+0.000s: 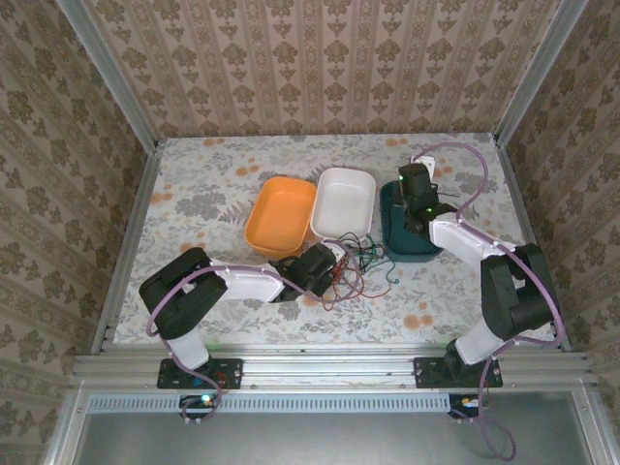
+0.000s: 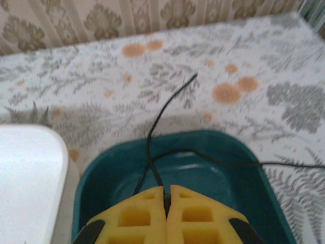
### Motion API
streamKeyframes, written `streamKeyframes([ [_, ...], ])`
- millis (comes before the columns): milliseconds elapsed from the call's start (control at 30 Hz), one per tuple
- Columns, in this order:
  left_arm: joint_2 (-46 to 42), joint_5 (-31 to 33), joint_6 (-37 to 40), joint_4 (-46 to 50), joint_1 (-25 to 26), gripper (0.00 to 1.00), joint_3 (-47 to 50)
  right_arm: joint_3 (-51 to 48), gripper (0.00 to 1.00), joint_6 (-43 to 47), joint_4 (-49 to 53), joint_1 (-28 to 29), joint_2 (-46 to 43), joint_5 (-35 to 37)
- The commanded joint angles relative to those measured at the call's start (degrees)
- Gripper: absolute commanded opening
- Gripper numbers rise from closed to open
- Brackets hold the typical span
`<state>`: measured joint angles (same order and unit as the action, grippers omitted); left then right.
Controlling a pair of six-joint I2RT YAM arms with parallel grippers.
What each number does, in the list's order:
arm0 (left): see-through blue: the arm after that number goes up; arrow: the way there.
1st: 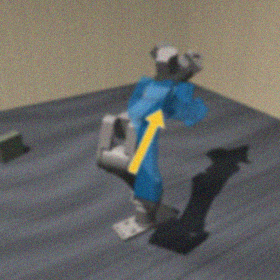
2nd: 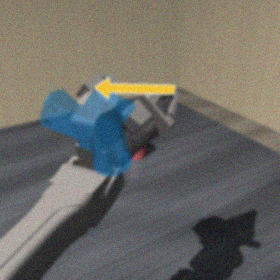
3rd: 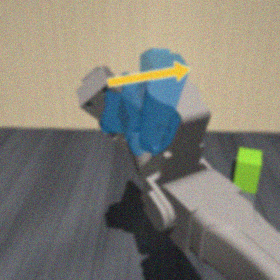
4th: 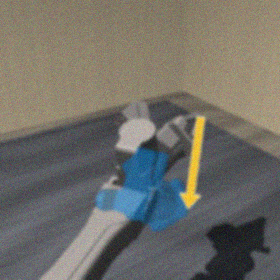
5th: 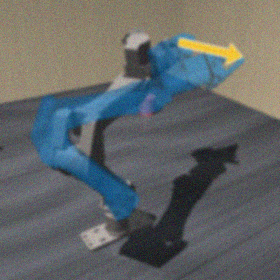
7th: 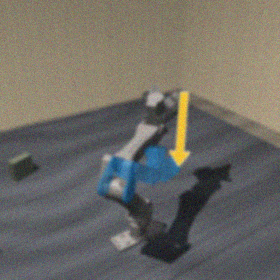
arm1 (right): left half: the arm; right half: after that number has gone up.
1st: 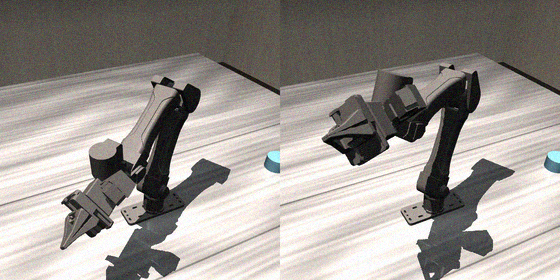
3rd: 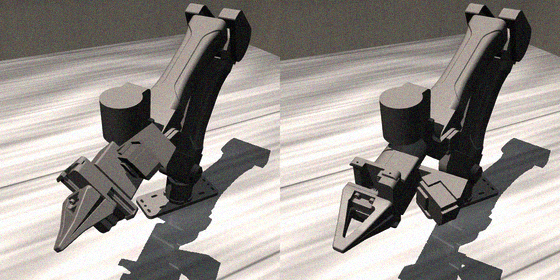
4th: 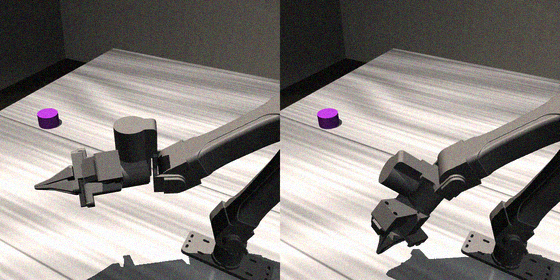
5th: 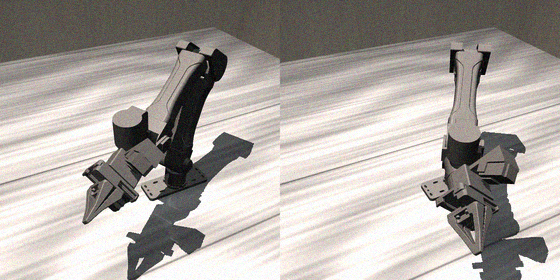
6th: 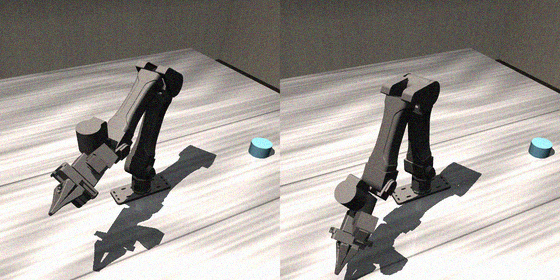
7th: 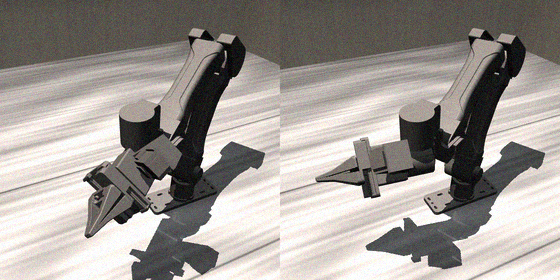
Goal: Untangle the cables
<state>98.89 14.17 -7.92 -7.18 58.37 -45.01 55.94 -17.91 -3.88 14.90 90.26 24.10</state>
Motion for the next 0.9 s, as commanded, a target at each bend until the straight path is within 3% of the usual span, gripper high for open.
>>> streamKeyframes([
  [0, 3.18, -1.18, 0.00, 8.15, -1.00, 0.00, 3.05, -0.41, 0.00, -2.64, 1.20, -0.61, 0.58, -7.93],
  [200, 2.53, -0.68, -0.45, 8.15, -0.98, 0.00, 3.51, -3.66, 0.00, -4.83, 1.27, -1.18, 1.07, -11.18],
  [467, 1.96, -0.20, -0.35, 8.16, -0.71, 0.00, 3.88, -12.20, 0.00, -6.77, 0.20, -1.14, -5.77, -15.51],
  [667, 1.67, 0.23, -0.16, 7.80, -0.70, 0.00, 3.71, -14.99, 0.00, -7.14, 1.72, -1.60, -9.41, -13.84],
  [700, 1.59, 0.31, -0.18, 7.72, -0.65, 0.00, 3.71, -14.99, 0.04, -7.14, 2.01, -1.62, -9.82, -12.96],
  [767, 1.39, 0.41, -0.16, 7.70, -0.68, 0.00, 3.54, -14.74, 0.32, -7.35, 2.42, -1.71, -10.20, -11.46],
  [800, 1.22, 0.41, -0.17, 7.71, -0.63, 0.00, 3.44, -14.43, 0.40, -7.50, 2.88, -1.72, -12.21, -10.70],
  [867, 0.89, 0.40, -0.21, 7.62, -0.74, 0.00, 3.36, -13.66, 0.48, -7.67, 3.73, -1.80, -13.63, -9.31],
])
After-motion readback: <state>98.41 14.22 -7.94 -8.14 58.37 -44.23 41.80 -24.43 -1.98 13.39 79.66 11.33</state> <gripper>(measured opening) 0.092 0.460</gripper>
